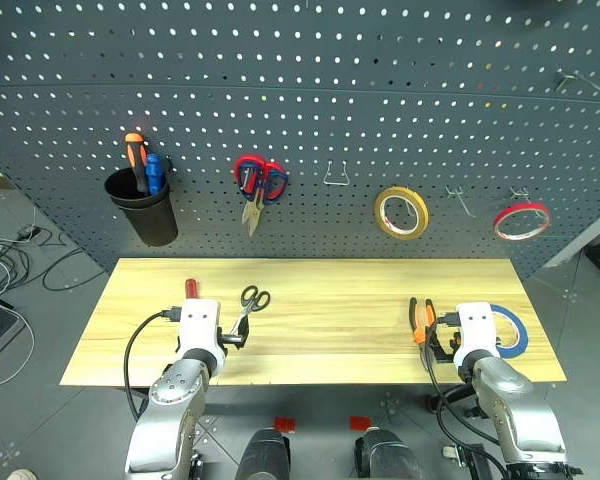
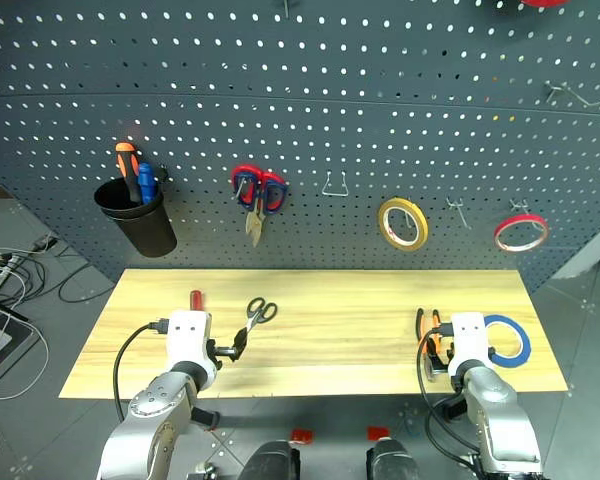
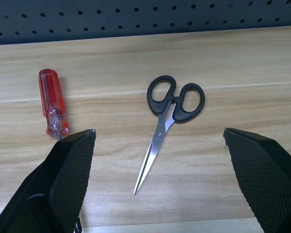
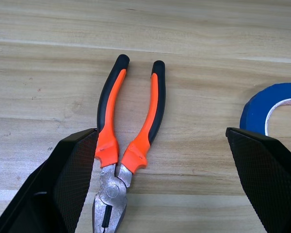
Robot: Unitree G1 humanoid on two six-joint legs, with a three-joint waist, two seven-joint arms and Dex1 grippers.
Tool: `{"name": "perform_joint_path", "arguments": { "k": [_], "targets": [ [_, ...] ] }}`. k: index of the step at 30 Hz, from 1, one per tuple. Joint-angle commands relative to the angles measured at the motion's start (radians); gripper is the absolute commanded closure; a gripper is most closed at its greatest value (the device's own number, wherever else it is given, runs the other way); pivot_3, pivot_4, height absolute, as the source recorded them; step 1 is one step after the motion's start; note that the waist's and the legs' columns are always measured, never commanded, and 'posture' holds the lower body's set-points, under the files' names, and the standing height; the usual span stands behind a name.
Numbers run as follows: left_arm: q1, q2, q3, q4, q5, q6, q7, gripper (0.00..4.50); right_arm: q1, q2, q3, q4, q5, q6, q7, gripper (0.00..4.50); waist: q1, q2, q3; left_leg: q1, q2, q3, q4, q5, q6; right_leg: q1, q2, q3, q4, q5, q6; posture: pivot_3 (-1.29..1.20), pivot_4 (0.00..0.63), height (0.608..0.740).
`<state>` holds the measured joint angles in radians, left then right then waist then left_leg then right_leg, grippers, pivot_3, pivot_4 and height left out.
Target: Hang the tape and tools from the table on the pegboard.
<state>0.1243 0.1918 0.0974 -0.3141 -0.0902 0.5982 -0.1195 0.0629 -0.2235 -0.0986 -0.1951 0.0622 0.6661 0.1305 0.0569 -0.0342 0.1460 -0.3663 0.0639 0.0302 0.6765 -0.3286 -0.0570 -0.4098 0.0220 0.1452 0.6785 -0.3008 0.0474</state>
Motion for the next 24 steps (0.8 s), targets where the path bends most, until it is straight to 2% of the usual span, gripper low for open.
{"name": "perform_joint_path", "arguments": {
  "k": [1,7,10,14,18,24],
  "targets": [
    [0.007,0.000,0.011,-0.051,-0.003,-0.021,0.002,0.04,-0.006,-0.007,-0.023,-0.036,0.012,0.003,0.002,0.00,0.000,0.000,0.002,0.000,0.000,0.000,0.000,0.000,0.000,0.000,0.000,0.000,0.000,0.000,0.000,0.22,0.172,0.740],
    [-0.034,0.065,-0.060,-0.067,-0.019,-0.032,-0.114,0.04,-0.016,-0.027,-0.059,-0.038,0.027,0.033,0.011,0.00,0.000,0.003,0.022,0.001,0.000,0.000,0.000,0.000,0.000,0.001,0.000,0.000,0.000,0.000,0.000,0.20,0.214,0.740],
    [-0.092,0.134,-0.157,-0.078,-0.020,-0.072,-0.238,0.04,-0.025,-0.043,-0.101,-0.039,0.050,0.084,0.017,0.00,0.001,0.005,0.042,0.001,-0.001,0.000,0.000,0.000,0.000,0.001,0.000,-0.001,0.000,0.000,0.000,0.19,0.243,0.740],
    [-0.226,0.181,-0.291,-0.034,-0.035,-0.128,-0.412,0.04,-0.065,-0.073,-0.155,-0.012,0.066,0.137,0.014,0.00,-0.006,0.008,0.068,0.001,-0.001,-0.001,0.000,0.000,0.000,0.001,-0.001,-0.001,0.000,0.000,0.000,0.17,0.270,0.740],
    [-0.425,0.158,-0.436,0.108,-0.037,-0.210,-0.595,0.04,-0.094,-0.118,-0.175,0.012,0.076,0.148,0.043,0.00,-0.011,0.012,0.102,0.000,-0.002,-0.001,0.001,0.000,-0.001,0.001,-0.001,-0.001,0.000,0.000,0.001,0.11,0.320,0.740],
    [-0.608,0.083,-0.524,0.333,-0.030,-0.315,-0.750,0.04,-0.108,-0.167,-0.185,0.049,0.089,0.130,0.075,0.00,-0.043,0.013,0.147,-0.004,-0.002,-0.001,0.002,0.002,-0.004,-0.001,-0.001,-0.002,0.000,0.000,0.002,0.05,0.373,0.740]
  ]
}}
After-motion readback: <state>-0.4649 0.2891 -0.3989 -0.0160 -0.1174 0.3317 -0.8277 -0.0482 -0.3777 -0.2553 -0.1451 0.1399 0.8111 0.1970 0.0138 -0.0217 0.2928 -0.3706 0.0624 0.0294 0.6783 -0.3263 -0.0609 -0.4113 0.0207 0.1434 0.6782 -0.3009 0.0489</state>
